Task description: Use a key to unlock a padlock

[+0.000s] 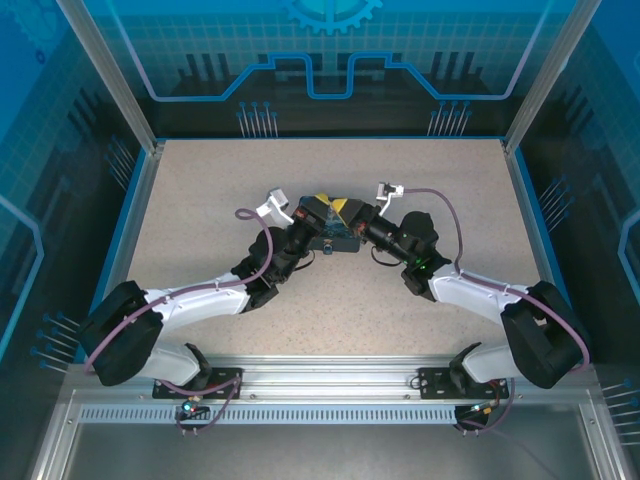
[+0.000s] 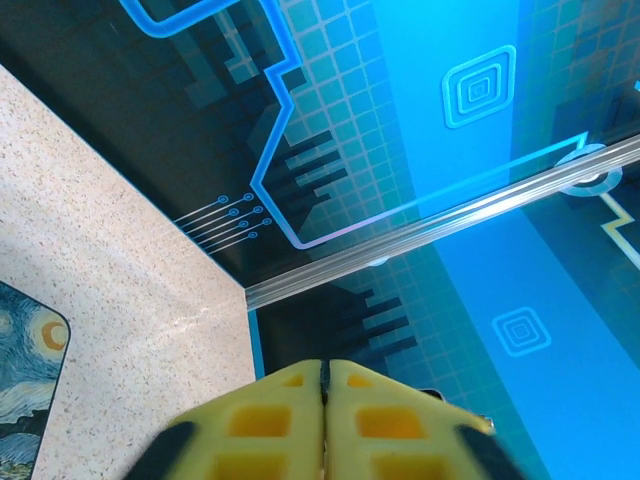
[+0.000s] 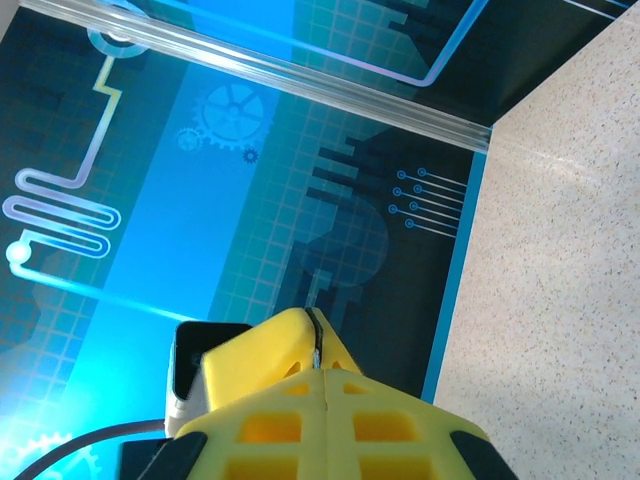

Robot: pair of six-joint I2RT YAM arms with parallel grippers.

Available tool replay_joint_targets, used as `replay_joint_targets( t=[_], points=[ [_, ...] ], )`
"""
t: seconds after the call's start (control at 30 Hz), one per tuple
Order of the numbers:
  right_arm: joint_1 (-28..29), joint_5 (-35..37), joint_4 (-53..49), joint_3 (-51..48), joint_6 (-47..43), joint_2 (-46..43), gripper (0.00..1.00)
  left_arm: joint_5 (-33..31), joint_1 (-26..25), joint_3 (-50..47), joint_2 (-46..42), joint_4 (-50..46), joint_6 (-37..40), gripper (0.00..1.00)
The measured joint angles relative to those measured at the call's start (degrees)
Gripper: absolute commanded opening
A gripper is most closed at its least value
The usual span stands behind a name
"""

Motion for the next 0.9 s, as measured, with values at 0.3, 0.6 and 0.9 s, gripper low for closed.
replay_joint_targets(
  t=[0.3,0.6,0.9],
  points=[
    [-4.9,-6.5,-7.4,-0.5,-5.2,-4.3,0.00,1.4,0.8,-2.5,-11.1,-10.5,3.1,0.81],
    [-8.2,-19.5,-16.8,-0.5,-16.6,-8.6,0.00,22.3,12.2,3.0,-16.1,-27.7,5.9,0.81],
    [-5.6,-17.1,-34.9,3.1,-34.8,-16.8,0.00,33.8,13.2,11.7,-13.4,-46.8,-1.7,0.72]
  ],
)
